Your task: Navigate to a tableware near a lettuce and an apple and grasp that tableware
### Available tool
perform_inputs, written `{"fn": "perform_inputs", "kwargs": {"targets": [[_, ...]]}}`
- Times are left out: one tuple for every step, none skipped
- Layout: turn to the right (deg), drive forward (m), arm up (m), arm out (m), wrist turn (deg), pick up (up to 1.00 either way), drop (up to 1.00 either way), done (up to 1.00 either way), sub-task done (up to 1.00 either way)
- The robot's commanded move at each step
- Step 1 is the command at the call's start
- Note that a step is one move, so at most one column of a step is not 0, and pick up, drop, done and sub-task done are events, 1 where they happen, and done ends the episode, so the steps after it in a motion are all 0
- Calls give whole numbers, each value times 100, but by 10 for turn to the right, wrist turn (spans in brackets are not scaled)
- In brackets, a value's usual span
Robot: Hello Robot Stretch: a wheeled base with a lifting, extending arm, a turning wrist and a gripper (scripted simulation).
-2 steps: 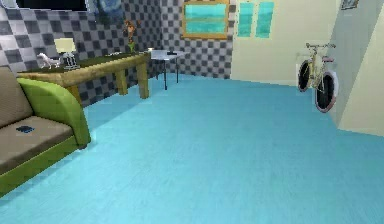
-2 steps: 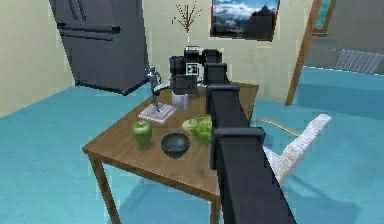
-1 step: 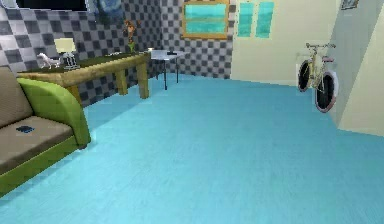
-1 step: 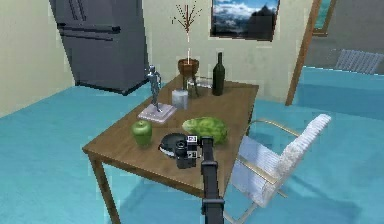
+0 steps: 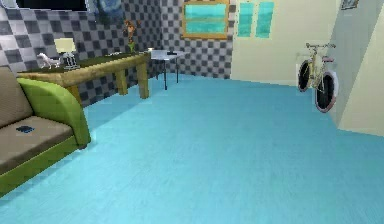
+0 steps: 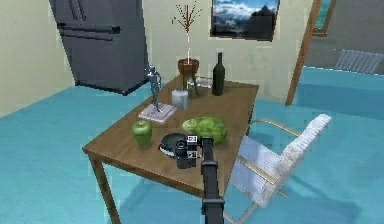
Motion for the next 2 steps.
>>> {"fn": "perform_inputs", "kwargs": {"targets": [[0,0,10,0,0,0,0,0,0],[0,0,0,0,0,0,0,100,0]]}}
